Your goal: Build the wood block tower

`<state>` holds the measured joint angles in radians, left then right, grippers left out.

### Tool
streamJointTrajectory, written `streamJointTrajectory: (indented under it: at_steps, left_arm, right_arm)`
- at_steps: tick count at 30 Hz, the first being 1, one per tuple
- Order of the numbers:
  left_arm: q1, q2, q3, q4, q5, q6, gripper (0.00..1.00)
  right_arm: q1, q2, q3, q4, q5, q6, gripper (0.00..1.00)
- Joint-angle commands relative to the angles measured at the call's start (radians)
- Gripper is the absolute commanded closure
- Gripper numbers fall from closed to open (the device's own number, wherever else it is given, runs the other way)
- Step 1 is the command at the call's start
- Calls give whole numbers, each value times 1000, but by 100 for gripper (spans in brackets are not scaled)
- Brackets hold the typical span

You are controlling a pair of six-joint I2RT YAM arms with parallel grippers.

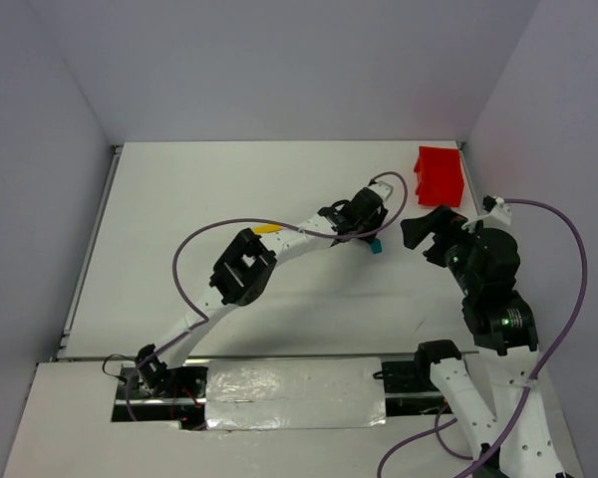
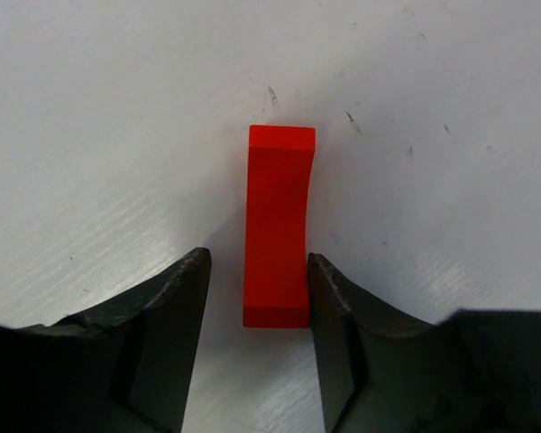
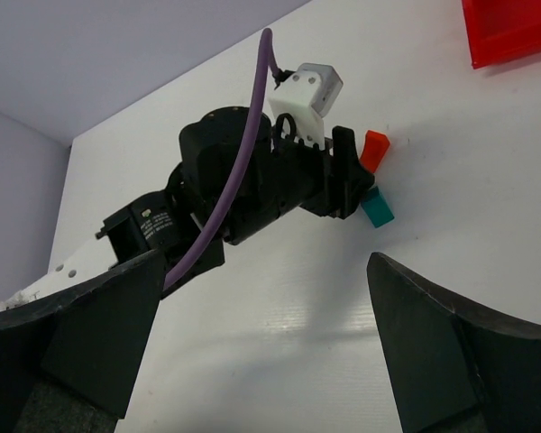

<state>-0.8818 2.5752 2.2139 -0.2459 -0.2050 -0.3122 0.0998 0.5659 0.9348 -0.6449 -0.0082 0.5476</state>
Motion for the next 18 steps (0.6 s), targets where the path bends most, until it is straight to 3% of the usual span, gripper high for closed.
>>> streamJointTrajectory:
  at_steps: [1, 3, 6, 7, 9, 10, 14, 18]
  left_arm:
    - [15, -4, 9, 36, 4, 12, 42]
    - [17, -3, 3, 39, 12, 15, 47]
    - [17, 0, 0, 37, 6, 15, 63]
    - [17, 0, -2, 34, 0, 13, 76]
    - [18, -15, -17, 39, -11, 5, 85]
    - [20, -26, -25, 42, -25, -7, 97]
    - [38, -175, -127, 71, -28, -45, 100]
    - [86, -392, -240, 37, 134, -132, 100]
  right_arm:
    - [18, 5, -5, 34, -19, -26, 0]
    - [18, 11, -4, 37, -24, -29, 0]
    - [18, 23, -5, 45, -27, -32, 0]
    - [18, 23, -10, 48, -26, -34, 0]
    - [18, 31, -16, 60, -29, -37, 0]
    - [18, 35, -24, 67, -36, -38, 0]
    - [17, 60, -51, 123, -128, -46, 0]
    - [18, 62, -70, 250, -307, -106, 0]
